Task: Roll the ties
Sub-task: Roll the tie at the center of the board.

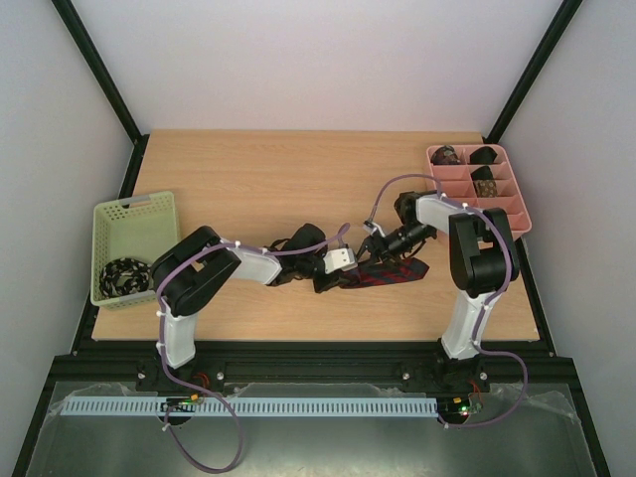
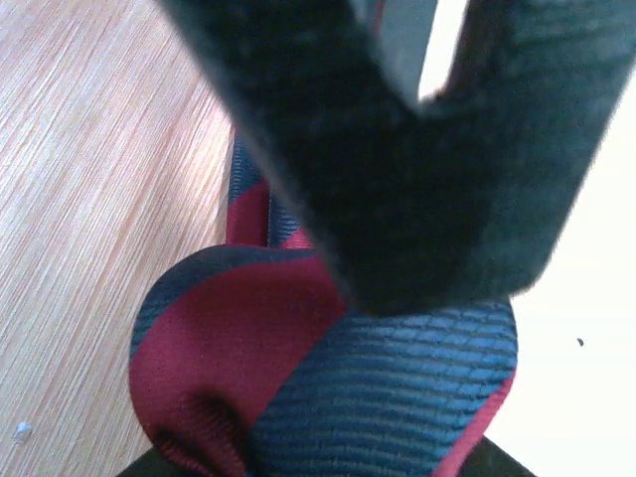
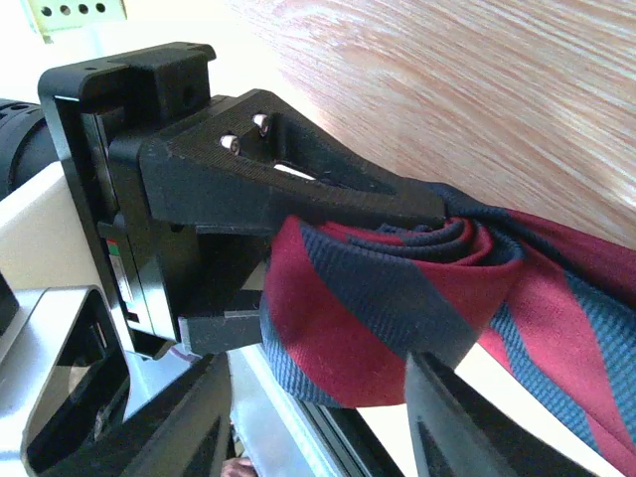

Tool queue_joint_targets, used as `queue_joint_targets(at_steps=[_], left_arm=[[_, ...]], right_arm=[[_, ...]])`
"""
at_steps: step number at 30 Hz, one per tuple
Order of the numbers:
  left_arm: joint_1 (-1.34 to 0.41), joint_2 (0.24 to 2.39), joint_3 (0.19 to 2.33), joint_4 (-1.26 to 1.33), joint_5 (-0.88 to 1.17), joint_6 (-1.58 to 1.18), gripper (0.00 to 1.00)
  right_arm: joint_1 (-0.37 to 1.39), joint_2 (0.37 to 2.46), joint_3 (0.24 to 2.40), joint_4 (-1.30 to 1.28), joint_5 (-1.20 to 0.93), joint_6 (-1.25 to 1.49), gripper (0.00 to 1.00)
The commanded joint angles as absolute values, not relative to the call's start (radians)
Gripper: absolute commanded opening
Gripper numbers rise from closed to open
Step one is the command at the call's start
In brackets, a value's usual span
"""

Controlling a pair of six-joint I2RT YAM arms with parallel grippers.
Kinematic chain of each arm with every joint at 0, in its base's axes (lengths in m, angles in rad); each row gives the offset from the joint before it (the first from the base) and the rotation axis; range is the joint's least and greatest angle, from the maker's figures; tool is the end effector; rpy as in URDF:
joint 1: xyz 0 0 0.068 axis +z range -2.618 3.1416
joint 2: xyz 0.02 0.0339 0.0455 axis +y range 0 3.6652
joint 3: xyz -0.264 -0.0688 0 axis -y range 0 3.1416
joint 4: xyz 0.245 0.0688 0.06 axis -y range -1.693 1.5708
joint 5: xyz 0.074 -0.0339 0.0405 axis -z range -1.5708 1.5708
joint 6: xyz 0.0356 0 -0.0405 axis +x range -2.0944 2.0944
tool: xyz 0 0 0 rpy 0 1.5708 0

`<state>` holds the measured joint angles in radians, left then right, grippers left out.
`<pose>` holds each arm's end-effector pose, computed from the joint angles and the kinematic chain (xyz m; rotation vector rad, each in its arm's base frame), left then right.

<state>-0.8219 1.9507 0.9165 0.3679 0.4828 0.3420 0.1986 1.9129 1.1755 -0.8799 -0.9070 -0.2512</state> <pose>0.2450 -0.2879 0.1136 1.4618 1.7320 -0.7980 0.3139 0.0918 0.1461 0.5949 -2.7430 -1.3691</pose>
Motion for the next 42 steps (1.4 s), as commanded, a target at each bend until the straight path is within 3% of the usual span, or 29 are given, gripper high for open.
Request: queue_joint_targets(at_steps=[1, 6, 13, 15, 21, 31, 35, 38, 40, 42], left_arm=[[-0.840, 1.987, 0.893, 0.203, 0.414, 0.368, 0.23], [-0.842, 1.991, 0.902, 0.199, 0.415, 0.372, 0.24], [-0.842, 1.990, 0.922, 0.178, 0.418, 0.392, 0.28], [-0.838, 1.985, 0.938, 0.175, 0.420, 0.387, 0.33], [-0.833, 1.951, 0.974, 0.225, 0.492, 0.348, 0.65], [-0.851, 1.972, 0.998, 0.321, 0.535, 0.281, 0.84], [-0.850, 2.018, 1.024, 0.362, 0.510, 0.223, 0.85], [-0.850, 2.053, 1.049, 0.400, 0.524, 0.171, 0.80], [-0.852, 2.073, 1.066, 0.414, 0.526, 0.149, 0.74], [-0.858, 2.087, 1.071, 0.414, 0.495, 0.165, 0.60]], right_arm=[[0.211, 1.936, 1.179, -0.901, -0.910, -0.214, 0.47], [0.214, 1.997, 1.184, -0.837, -0.814, -0.164, 0.38], [0.207, 2.020, 1.164, -0.812, -0.720, -0.177, 0.03], [0.200, 2.018, 1.154, -0.819, -0.699, -0.194, 0.01], [0.167, 2.010, 1.112, -0.784, -0.588, -0.209, 0.01], [0.143, 2.037, 1.107, -0.719, -0.484, -0.159, 0.01], [0.142, 2.044, 1.096, -0.712, -0.478, -0.158, 0.01], [0.142, 2.042, 1.078, -0.708, -0.482, -0.161, 0.02], [0.142, 2.034, 1.065, -0.702, -0.497, -0.157, 0.01], [0.142, 2.026, 1.061, -0.699, -0.522, -0.152, 0.01]])
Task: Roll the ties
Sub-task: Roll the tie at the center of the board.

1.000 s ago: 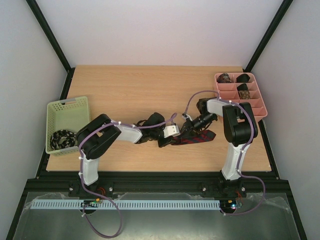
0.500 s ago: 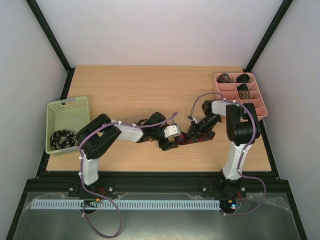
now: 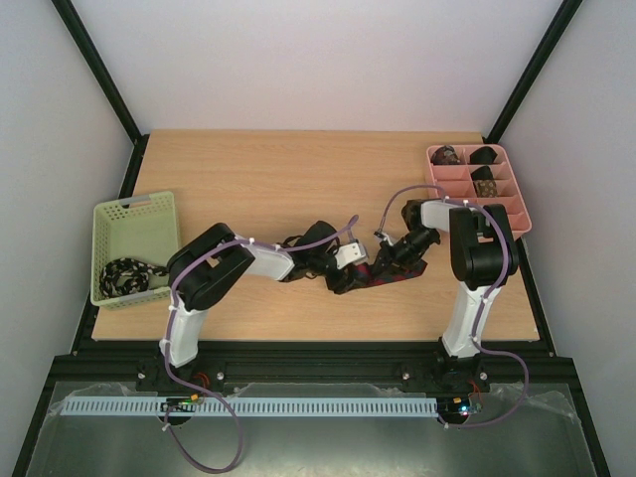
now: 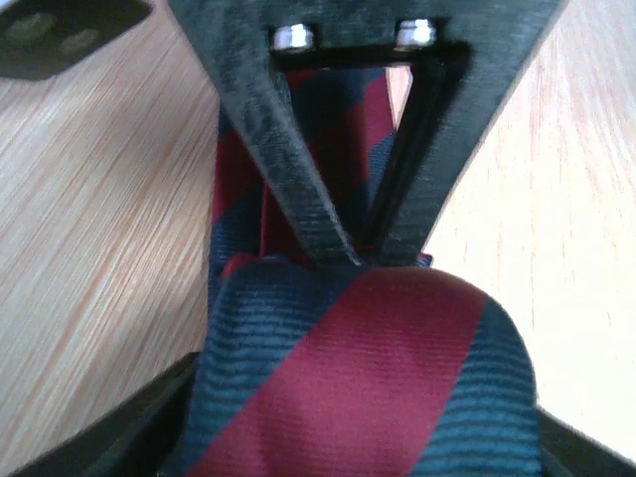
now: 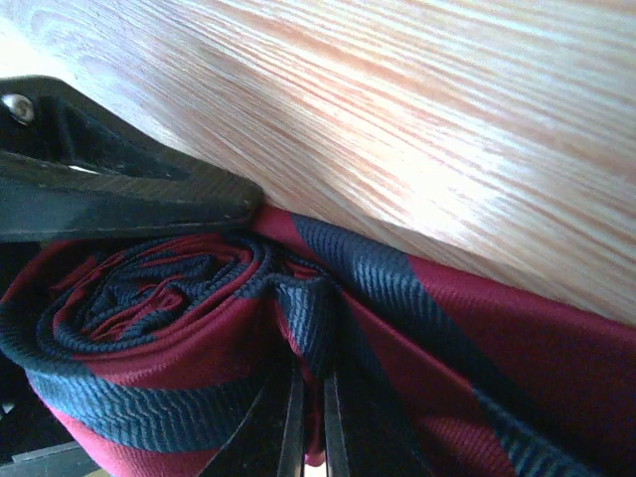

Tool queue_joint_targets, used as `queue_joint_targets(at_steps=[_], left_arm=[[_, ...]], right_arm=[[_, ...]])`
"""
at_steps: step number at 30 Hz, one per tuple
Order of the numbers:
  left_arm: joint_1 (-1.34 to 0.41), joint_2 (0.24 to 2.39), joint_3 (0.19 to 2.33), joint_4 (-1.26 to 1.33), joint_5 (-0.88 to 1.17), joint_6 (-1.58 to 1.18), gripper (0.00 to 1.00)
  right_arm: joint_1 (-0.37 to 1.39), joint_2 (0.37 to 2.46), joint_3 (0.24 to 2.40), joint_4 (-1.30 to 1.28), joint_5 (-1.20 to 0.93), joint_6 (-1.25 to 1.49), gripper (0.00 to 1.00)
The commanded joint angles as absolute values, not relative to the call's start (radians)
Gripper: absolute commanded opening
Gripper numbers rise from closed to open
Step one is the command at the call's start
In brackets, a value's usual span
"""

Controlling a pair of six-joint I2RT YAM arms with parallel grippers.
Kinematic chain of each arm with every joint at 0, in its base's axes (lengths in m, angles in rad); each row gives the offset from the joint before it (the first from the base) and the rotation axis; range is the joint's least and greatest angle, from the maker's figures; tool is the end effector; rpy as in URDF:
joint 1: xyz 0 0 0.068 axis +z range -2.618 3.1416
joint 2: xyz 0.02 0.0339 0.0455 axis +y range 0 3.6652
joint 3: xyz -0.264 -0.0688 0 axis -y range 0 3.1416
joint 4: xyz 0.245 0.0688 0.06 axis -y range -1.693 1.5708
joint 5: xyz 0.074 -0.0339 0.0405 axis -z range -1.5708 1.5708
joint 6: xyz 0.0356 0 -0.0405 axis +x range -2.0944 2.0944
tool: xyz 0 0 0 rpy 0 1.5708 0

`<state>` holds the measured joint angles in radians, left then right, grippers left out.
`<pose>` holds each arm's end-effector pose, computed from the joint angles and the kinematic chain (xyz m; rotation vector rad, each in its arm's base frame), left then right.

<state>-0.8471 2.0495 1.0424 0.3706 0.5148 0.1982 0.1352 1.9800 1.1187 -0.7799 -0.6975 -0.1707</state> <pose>0.2568 -0.3171 0.1104 1.3802 1.7981 -0.9219 0.3170 0.0662 0.1079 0.4053 -2.8727 -1.0565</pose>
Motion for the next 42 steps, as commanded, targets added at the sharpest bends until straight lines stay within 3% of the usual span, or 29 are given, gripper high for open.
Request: queue_joint_targets(at_steps=[1, 3, 6, 7, 10, 15, 24, 26, 31, 33, 37, 42], left_arm=[[-0.860, 2.088, 1.068, 0.401, 0.471, 0.183, 0.51], [-0.861, 2.082, 1.061, 0.350, 0.431, 0.231, 0.36], [-0.858, 2.041, 0.999, 0.288, 0.388, 0.326, 0.27], [-0.857, 2.025, 0.968, 0.278, 0.376, 0.358, 0.26], [-0.857, 2.002, 0.907, 0.241, 0.346, 0.427, 0.25], [-0.860, 2.000, 0.890, 0.217, 0.330, 0.434, 0.25], [-0.861, 1.997, 0.899, 0.214, 0.343, 0.417, 0.25], [-0.861, 1.997, 0.899, 0.211, 0.346, 0.417, 0.25], [-0.861, 2.000, 0.915, 0.196, 0.350, 0.412, 0.26], [-0.858, 2.001, 0.930, 0.186, 0.357, 0.404, 0.32], [-0.841, 1.973, 0.954, 0.193, 0.444, 0.384, 0.59], [-0.833, 1.940, 0.987, 0.239, 0.556, 0.334, 0.73]], right_arm=[[0.142, 2.021, 1.063, -0.702, -0.536, -0.150, 0.02], [0.140, 2.013, 1.084, -0.738, -0.567, -0.176, 0.04], [0.117, 1.970, 1.124, -0.804, -0.618, -0.224, 0.26], [0.111, 1.955, 1.143, -0.828, -0.639, -0.237, 0.36], [0.108, 1.935, 1.208, -0.912, -0.721, -0.266, 0.48], [0.121, 1.923, 1.246, -0.992, -0.886, -0.271, 0.55], [0.189, 1.965, 1.175, -0.869, -0.769, -0.192, 0.49], [0.188, 1.976, 1.161, -0.851, -0.738, -0.186, 0.42], [0.189, 1.985, 1.136, -0.815, -0.678, -0.188, 0.06], [0.186, 1.985, 1.125, -0.803, -0.631, -0.203, 0.02], [0.170, 1.977, 1.098, -0.753, -0.529, -0.224, 0.01], [0.160, 1.957, 1.082, -0.693, -0.402, -0.237, 0.01]])
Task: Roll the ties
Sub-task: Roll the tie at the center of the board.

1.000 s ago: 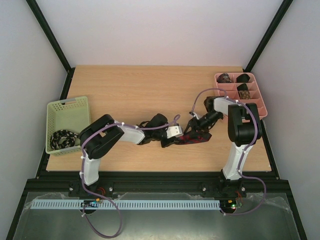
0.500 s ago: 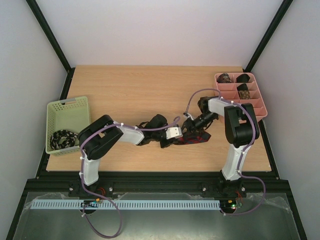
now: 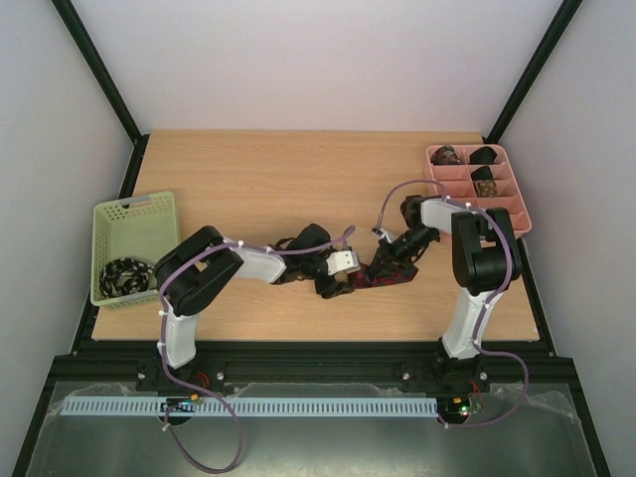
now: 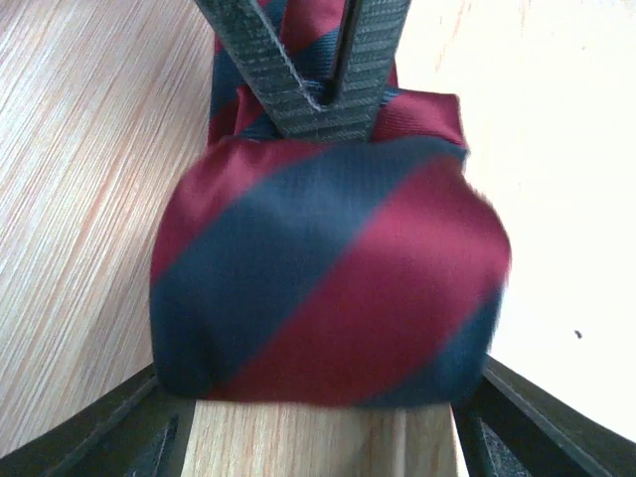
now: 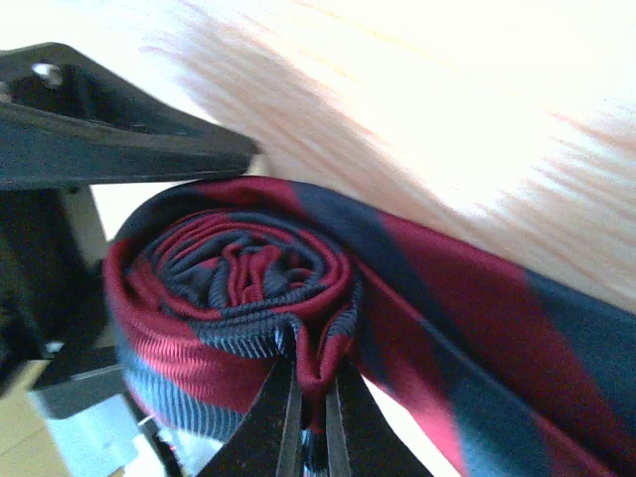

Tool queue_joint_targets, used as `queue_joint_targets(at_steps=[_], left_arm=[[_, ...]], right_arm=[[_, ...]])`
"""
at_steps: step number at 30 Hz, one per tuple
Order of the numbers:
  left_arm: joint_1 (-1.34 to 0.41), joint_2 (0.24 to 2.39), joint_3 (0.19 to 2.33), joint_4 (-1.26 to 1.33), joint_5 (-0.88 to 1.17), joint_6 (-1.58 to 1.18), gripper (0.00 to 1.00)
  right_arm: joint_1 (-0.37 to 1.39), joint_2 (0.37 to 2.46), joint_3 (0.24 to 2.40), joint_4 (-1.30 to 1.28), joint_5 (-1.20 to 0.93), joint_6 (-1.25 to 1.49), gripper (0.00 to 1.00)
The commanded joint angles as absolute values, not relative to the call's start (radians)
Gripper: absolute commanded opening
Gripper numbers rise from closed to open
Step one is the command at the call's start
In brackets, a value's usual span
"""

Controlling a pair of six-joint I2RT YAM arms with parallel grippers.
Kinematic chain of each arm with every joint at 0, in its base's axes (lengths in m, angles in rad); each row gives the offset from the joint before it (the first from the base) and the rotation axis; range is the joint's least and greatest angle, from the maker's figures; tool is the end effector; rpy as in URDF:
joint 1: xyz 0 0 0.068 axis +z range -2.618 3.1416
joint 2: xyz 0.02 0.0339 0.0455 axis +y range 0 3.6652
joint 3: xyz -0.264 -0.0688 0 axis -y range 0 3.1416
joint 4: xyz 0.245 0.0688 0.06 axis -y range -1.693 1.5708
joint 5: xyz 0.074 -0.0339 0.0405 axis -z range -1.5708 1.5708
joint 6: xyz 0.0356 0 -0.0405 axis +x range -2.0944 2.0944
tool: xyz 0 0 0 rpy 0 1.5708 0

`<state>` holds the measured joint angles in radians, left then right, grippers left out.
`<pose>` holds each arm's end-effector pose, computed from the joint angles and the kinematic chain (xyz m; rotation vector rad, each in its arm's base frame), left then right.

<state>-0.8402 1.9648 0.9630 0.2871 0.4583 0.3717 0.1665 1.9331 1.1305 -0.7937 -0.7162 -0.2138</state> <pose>0.2445 -0.2964 0.1138 1.5113 1.7513 -0.7655 0.3160 0.0768 0.1250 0.5410 -2.8850 -1.0990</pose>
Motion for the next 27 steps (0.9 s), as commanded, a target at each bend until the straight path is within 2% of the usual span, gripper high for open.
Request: queue_joint_targets(at_steps=[1, 11, 16, 19, 22, 25, 27], left_arm=[[-0.833, 1.939, 0.992, 0.250, 0.577, 0.325, 0.75], [-0.838, 2.004, 1.037, 0.308, 0.611, 0.225, 0.78], [-0.855, 2.060, 1.083, 0.369, 0.572, 0.144, 0.75], [-0.860, 2.089, 1.097, 0.382, 0.561, 0.136, 0.64], [-0.859, 2.087, 1.082, 0.345, 0.512, 0.170, 0.41], [-0.847, 2.052, 1.024, 0.300, 0.473, 0.212, 0.29], [-0.844, 2.016, 0.980, 0.266, 0.448, 0.250, 0.27]], right_arm=[[0.159, 1.954, 1.078, -0.682, -0.383, -0.238, 0.01], [0.159, 1.966, 1.048, -0.614, -0.347, -0.212, 0.01], [0.168, 1.982, 1.048, -0.605, -0.389, -0.180, 0.01], [0.172, 1.995, 1.063, -0.613, -0.433, -0.154, 0.01], [0.173, 1.991, 1.083, -0.642, -0.478, -0.146, 0.07], [0.167, 1.954, 1.091, -0.674, -0.520, -0.167, 0.22], [0.162, 1.929, 1.109, -0.710, -0.550, -0.177, 0.35]])
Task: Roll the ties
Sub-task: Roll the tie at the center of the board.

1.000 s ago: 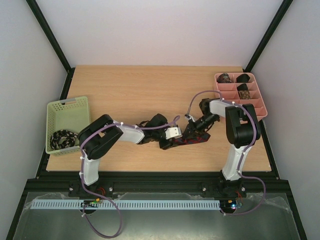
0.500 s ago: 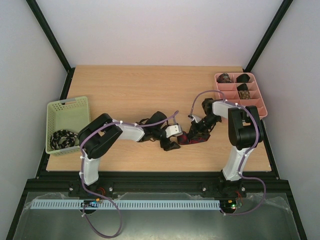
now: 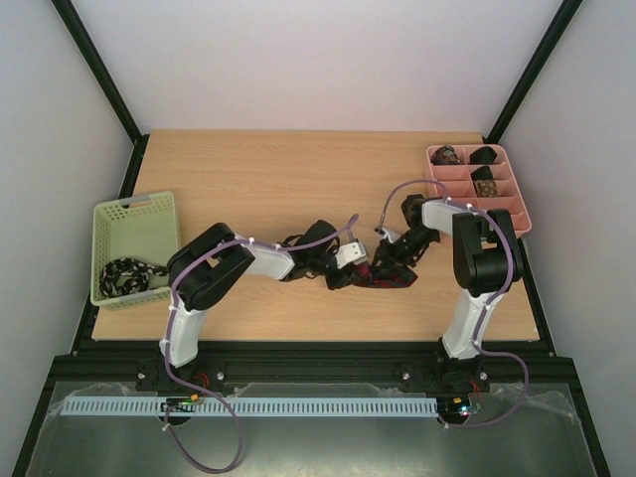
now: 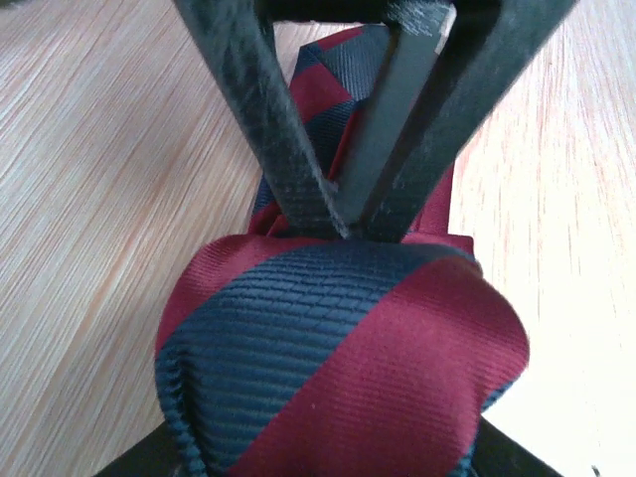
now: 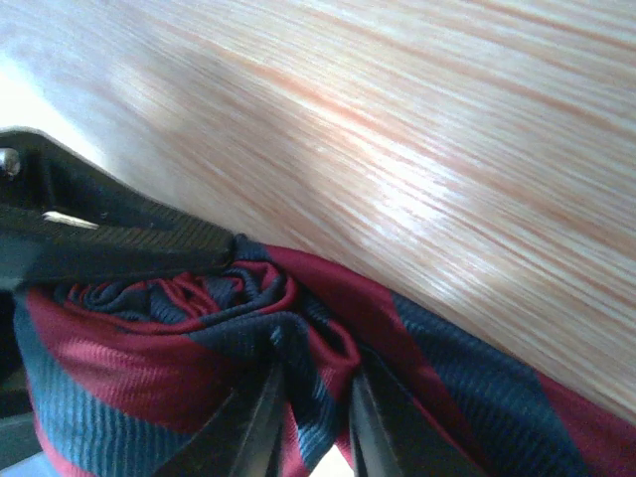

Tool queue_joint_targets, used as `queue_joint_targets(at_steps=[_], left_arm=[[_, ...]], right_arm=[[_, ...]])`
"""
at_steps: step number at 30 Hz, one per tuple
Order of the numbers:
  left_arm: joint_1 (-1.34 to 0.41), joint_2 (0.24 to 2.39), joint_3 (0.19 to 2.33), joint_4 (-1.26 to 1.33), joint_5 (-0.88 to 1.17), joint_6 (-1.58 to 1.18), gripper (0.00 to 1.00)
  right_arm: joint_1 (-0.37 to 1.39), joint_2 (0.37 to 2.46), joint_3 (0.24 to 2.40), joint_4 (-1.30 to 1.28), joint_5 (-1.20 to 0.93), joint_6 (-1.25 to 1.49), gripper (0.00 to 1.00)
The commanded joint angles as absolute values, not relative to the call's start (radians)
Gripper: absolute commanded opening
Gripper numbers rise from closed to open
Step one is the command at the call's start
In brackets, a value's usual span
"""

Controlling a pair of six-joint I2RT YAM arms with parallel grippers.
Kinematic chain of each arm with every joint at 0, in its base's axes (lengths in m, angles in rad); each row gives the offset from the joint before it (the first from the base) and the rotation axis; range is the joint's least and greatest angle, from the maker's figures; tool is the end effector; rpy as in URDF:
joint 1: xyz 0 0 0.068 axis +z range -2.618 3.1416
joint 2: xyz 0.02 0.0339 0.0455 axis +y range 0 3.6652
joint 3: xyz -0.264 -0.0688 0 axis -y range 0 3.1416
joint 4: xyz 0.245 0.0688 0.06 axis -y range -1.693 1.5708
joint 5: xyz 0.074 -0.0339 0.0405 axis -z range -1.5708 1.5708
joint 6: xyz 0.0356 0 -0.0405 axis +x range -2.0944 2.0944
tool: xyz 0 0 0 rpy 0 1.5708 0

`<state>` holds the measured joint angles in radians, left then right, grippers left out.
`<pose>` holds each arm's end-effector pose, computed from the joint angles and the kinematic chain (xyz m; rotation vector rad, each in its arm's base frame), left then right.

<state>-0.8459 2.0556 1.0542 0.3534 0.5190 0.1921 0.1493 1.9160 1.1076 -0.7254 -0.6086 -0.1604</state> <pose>0.2582 -0.3181 0.1098 1.3797 1.8140 -0.9288 0.3191 0.0686 0.1230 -0.4736 2.9224 0.9294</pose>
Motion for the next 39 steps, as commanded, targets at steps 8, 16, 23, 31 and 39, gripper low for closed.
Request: queue_joint_targets(at_steps=[8, 16, 23, 31, 39], left_arm=[[-0.846, 1.963, 0.903, 0.183, 0.363, 0.328, 0.25], [-0.852, 1.976, 0.923, 0.166, 0.350, 0.345, 0.25], [-0.852, 1.975, 0.923, 0.160, 0.346, 0.341, 0.27], [-0.823, 1.943, 0.955, 0.190, 0.378, 0.304, 0.62], [-0.775, 1.854, 0.913, 0.293, 0.520, 0.249, 0.80]], right_arm=[[0.165, 1.881, 1.212, -0.907, -0.806, -0.226, 0.55], [0.237, 1.895, 1.174, -0.922, -0.779, -0.213, 0.53], [0.236, 1.937, 1.127, -0.863, -0.612, -0.174, 0.17], [0.216, 1.936, 1.081, -0.778, -0.439, -0.210, 0.01], [0.210, 1.925, 1.041, -0.706, -0.262, -0.250, 0.01]])
